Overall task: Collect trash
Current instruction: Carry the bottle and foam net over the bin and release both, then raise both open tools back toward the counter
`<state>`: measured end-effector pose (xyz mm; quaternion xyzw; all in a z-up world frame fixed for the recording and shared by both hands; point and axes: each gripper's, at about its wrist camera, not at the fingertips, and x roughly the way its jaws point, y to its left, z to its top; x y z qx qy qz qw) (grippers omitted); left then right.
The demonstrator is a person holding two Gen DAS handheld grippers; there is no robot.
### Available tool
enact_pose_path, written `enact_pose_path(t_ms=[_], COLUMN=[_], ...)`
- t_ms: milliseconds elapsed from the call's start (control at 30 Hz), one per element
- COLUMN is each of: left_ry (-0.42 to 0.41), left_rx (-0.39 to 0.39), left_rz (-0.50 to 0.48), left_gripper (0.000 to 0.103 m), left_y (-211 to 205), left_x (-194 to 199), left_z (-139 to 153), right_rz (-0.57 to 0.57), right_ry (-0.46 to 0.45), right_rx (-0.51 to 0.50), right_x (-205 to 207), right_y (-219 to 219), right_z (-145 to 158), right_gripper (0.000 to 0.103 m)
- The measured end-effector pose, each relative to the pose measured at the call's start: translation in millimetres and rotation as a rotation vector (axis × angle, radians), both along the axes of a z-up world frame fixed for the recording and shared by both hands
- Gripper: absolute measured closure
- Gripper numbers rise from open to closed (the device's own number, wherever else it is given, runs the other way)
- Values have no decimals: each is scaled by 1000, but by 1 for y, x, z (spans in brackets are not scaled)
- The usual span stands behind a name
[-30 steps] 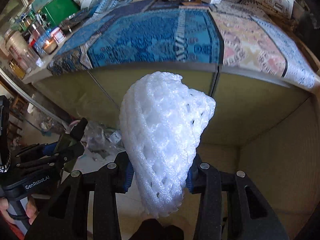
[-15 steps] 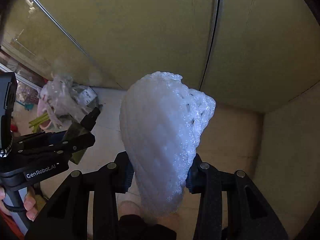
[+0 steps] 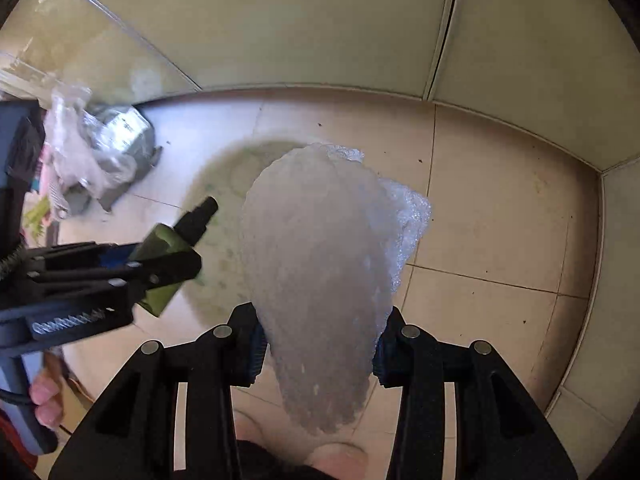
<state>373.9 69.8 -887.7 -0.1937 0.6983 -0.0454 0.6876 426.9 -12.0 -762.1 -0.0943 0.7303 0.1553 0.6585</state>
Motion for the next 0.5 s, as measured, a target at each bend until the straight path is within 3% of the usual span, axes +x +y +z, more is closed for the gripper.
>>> enact_pose_path(t_ms=[133, 267, 500], left_ry=[-11, 0, -49], left_rx=[32, 9, 86], left_rz=[2, 16, 20], left_gripper=[62, 54, 54], left_y=[1, 3, 10], left_x=[2, 1, -5], left_z=[-11, -11, 28], right_rz=[42, 46, 33], right_ry=[-2, 16, 59], right_rx=[7, -4, -5], right_x=[-2, -3, -3], right_y=[3, 6, 0], right_z=[-6, -8, 1], right_gripper=[60, 50, 48])
